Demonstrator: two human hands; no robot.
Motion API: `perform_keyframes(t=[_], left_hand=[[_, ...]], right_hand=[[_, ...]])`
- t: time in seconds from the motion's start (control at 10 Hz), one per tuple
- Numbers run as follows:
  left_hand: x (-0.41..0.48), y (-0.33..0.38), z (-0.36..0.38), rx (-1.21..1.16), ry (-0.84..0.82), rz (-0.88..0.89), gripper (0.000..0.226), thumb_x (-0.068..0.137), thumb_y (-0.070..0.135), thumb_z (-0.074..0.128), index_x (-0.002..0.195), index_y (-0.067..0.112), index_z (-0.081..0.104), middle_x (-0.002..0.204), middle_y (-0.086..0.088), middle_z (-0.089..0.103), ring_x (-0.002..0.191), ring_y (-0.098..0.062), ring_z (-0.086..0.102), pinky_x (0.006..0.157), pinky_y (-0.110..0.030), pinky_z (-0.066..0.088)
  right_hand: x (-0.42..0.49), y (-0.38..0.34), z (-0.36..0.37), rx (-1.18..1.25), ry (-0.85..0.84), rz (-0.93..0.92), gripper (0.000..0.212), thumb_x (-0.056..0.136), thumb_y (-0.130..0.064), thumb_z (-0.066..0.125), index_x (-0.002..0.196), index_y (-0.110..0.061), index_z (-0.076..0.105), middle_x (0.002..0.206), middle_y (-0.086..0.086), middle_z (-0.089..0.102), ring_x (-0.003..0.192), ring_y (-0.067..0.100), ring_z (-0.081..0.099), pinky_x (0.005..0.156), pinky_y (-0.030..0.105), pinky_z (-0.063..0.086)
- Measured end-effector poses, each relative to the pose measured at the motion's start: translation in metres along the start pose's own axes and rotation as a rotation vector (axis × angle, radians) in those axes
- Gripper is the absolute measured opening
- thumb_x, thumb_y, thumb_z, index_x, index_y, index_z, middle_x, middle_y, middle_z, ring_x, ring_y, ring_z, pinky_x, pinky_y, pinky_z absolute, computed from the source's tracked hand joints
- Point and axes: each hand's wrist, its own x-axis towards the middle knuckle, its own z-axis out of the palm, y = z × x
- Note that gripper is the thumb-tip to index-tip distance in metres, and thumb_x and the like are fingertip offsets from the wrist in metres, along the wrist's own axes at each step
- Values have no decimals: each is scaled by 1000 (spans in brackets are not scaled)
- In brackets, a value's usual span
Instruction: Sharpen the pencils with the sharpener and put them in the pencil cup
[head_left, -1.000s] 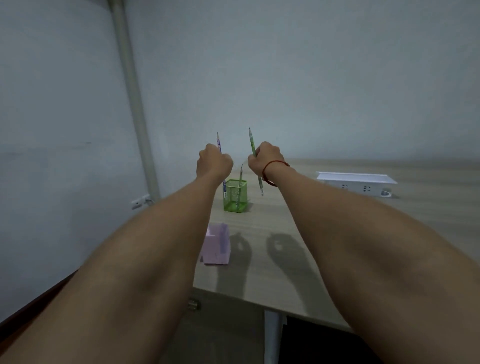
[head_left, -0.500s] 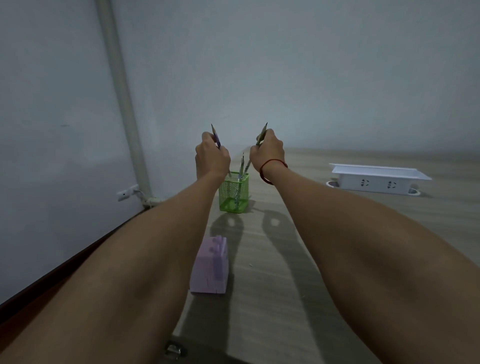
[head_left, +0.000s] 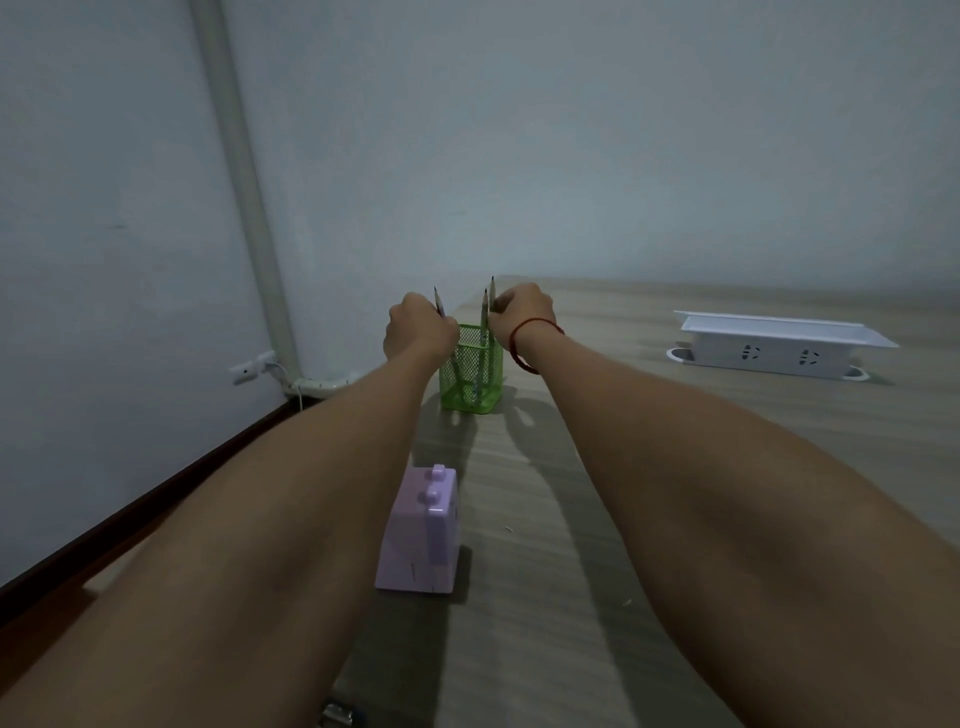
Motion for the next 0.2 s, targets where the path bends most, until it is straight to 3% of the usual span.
perform_keyframes(t=[0.1,0.2], left_hand=[[2,-2,-1,1,-20,-26,23,87,21,60,100,3,66,100,-14,68,87,-30,66,64,-30,43],[-5,4,-10,7,-30,-62,25,88,20,61,105,2,57,103,-10,60,94,-30,63,67,-30,42]], right_hand=[[2,5,4,-57,-69,51,23,85,-10,64,107,-8,71,112,10,68,101,26,65,85,28,53],[-4,1,-2,-123,-118,67,15,85,-10,61,98,-5,66,102,13,63,92,30,60,75,26,47]])
